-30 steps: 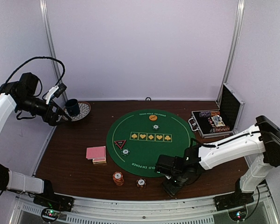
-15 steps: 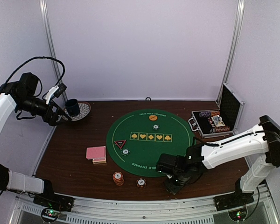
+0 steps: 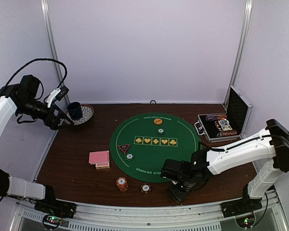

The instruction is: Distribute texas hold em gaming equipment

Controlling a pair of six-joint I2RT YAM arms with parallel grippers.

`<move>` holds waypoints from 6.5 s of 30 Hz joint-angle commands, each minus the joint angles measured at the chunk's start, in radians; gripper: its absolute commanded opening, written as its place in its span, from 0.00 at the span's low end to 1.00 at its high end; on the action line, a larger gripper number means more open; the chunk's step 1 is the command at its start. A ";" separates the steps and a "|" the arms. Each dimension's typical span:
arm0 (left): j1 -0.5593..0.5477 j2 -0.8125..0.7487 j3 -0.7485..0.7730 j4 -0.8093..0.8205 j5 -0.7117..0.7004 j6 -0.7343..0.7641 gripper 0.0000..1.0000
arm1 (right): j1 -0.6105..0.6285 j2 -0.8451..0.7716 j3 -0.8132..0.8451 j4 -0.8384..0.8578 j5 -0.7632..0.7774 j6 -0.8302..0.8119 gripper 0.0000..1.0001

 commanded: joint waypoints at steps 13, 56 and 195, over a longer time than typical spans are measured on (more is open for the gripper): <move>-0.005 -0.008 0.019 0.000 0.012 0.013 0.98 | 0.008 -0.015 0.025 -0.018 0.019 -0.001 0.47; -0.005 -0.015 0.012 0.000 0.008 0.012 0.98 | -0.538 0.147 0.120 0.067 0.061 -0.168 0.42; -0.005 -0.015 0.024 -0.029 -0.004 0.032 0.98 | -0.586 0.500 1.021 -0.232 0.148 -0.377 0.39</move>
